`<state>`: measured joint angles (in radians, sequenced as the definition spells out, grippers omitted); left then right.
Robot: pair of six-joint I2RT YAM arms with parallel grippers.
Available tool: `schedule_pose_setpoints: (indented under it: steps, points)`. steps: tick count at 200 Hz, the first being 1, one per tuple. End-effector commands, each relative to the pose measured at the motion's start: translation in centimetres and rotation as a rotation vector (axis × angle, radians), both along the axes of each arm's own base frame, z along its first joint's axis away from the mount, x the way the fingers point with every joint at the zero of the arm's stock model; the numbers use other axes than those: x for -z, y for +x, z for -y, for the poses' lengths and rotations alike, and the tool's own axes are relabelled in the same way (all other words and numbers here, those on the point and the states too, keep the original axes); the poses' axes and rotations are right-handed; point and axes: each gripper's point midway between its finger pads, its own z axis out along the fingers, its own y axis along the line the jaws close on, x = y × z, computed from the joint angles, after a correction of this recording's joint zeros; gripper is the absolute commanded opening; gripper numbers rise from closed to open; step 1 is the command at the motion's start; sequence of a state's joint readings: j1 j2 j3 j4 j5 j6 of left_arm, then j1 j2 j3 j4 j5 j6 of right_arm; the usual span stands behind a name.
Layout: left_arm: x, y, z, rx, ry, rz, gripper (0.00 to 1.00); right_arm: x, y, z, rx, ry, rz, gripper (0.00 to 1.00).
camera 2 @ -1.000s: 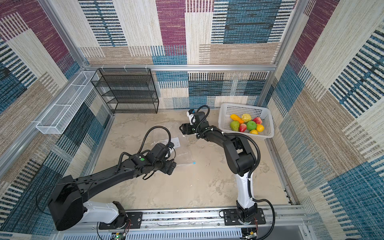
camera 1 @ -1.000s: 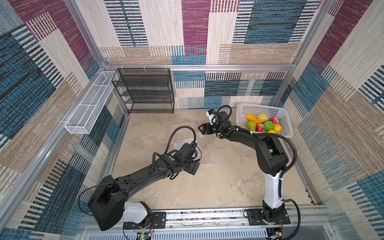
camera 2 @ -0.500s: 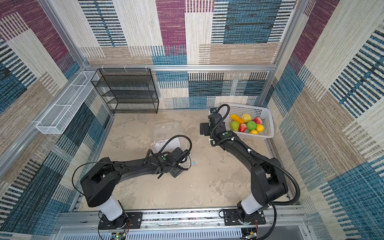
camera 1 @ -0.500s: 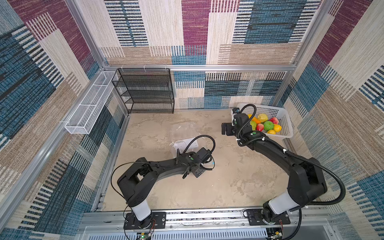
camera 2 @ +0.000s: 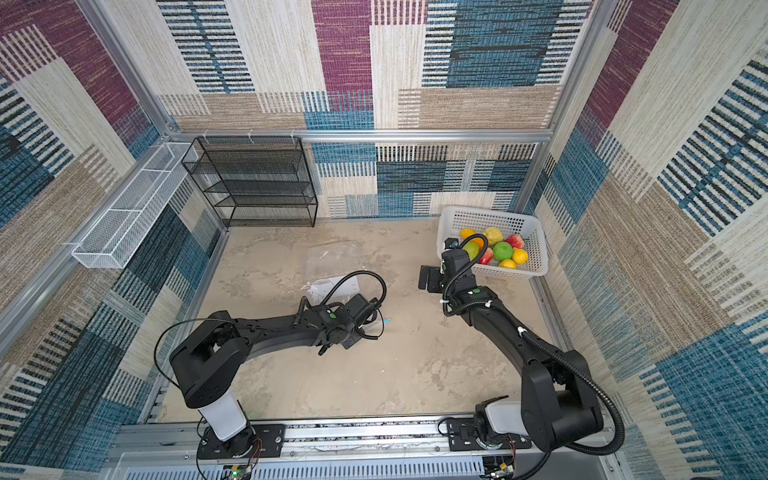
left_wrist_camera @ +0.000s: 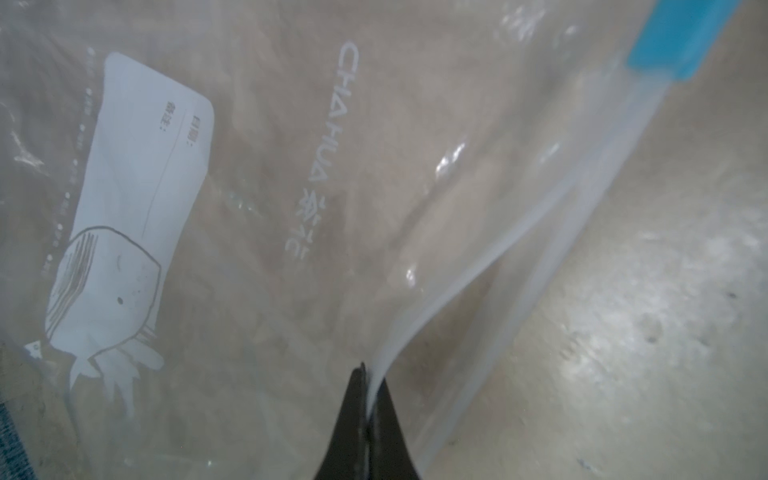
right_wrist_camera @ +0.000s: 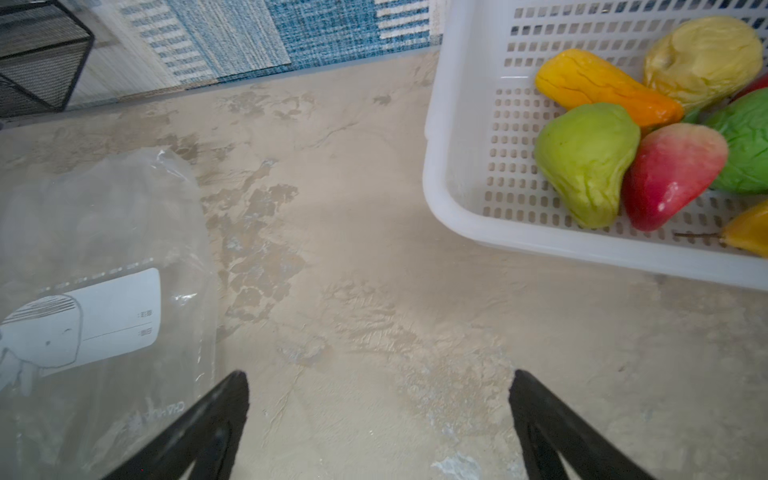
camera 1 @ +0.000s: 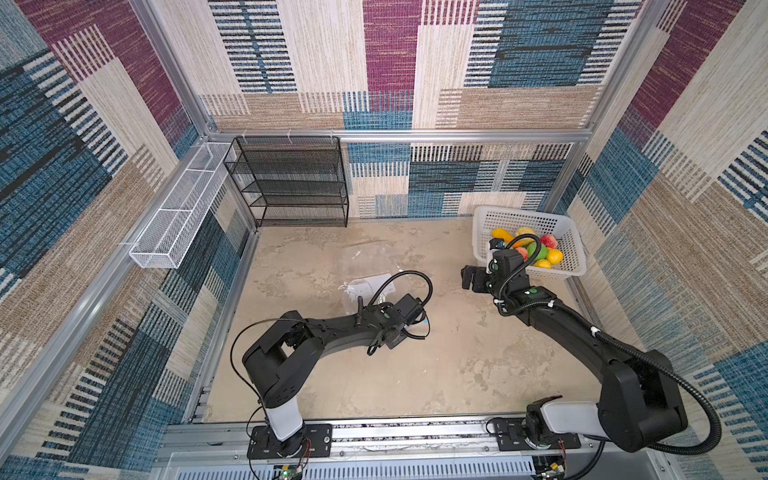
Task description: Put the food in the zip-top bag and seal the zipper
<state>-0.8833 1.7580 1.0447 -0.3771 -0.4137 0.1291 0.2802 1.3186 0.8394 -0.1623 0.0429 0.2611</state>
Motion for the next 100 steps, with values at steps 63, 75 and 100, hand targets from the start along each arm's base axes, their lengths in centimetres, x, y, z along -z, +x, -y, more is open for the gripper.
schedule_pose_setpoints:
  steps: [63, 75, 100]
  points:
    - [-7.7, 3.2, -0.4, -0.32, -0.3, 0.016, 0.0, -2.5, -3.8, -7.6, -0.355, 0.317, 0.064, 1.0]
    - [-9.2, 3.5, 0.2, -0.377, -0.401, -0.006, 0.0, -3.0, -4.6, -9.0, -0.401, 0.334, 0.076, 1.0]
    - [-11.7, 4.1, 1.8, -0.449, -0.565, -0.033, 0.0, -3.6, -5.8, -11.6, -0.473, 0.383, 0.083, 1.0]
